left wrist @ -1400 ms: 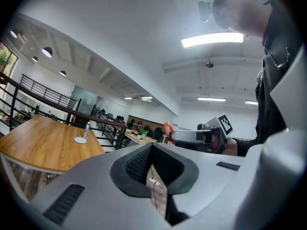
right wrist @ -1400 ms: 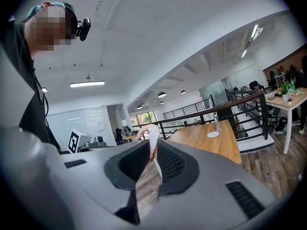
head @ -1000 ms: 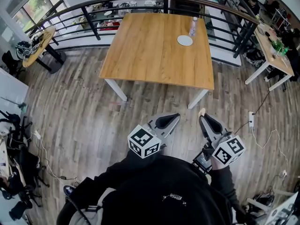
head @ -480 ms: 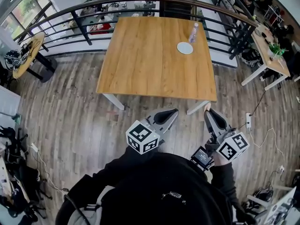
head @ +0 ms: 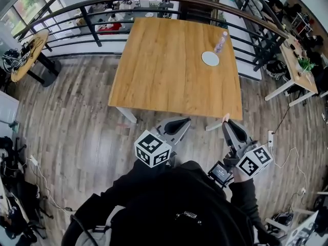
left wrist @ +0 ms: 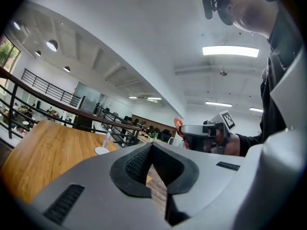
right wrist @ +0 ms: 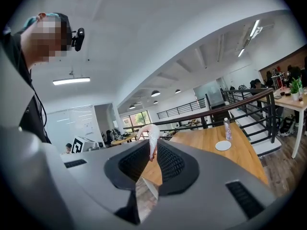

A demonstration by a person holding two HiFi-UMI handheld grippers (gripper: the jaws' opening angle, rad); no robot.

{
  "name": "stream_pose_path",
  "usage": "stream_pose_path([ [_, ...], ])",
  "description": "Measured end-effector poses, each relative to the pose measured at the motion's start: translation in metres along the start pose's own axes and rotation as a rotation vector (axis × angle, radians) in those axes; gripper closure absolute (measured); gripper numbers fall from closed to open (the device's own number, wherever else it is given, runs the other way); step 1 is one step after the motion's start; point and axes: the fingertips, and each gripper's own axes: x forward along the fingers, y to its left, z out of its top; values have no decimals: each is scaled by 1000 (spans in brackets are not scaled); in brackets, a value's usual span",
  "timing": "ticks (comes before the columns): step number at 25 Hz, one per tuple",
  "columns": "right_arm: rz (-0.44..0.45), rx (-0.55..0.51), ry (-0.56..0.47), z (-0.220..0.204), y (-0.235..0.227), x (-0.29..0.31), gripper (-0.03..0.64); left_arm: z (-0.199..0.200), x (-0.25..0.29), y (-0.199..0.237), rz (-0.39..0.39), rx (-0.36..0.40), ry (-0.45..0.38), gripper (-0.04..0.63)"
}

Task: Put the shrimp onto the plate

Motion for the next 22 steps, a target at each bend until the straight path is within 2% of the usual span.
stream_pose_path([
  [8, 59, -22, -3, 14, 6, 34, 557, 5, -6, 12, 13, 15, -10, 592],
  [12, 88, -43, -4, 21, 8, 54, 557, 14, -20, 35, 64, 20, -23, 592],
  [16, 87, -51, -20, 36, -14, 68, 557, 23, -23, 61, 125, 24, -38, 592],
  [22, 84, -56, -16, 50, -43, 92, 557, 30, -4, 90, 149, 8, -35, 592],
])
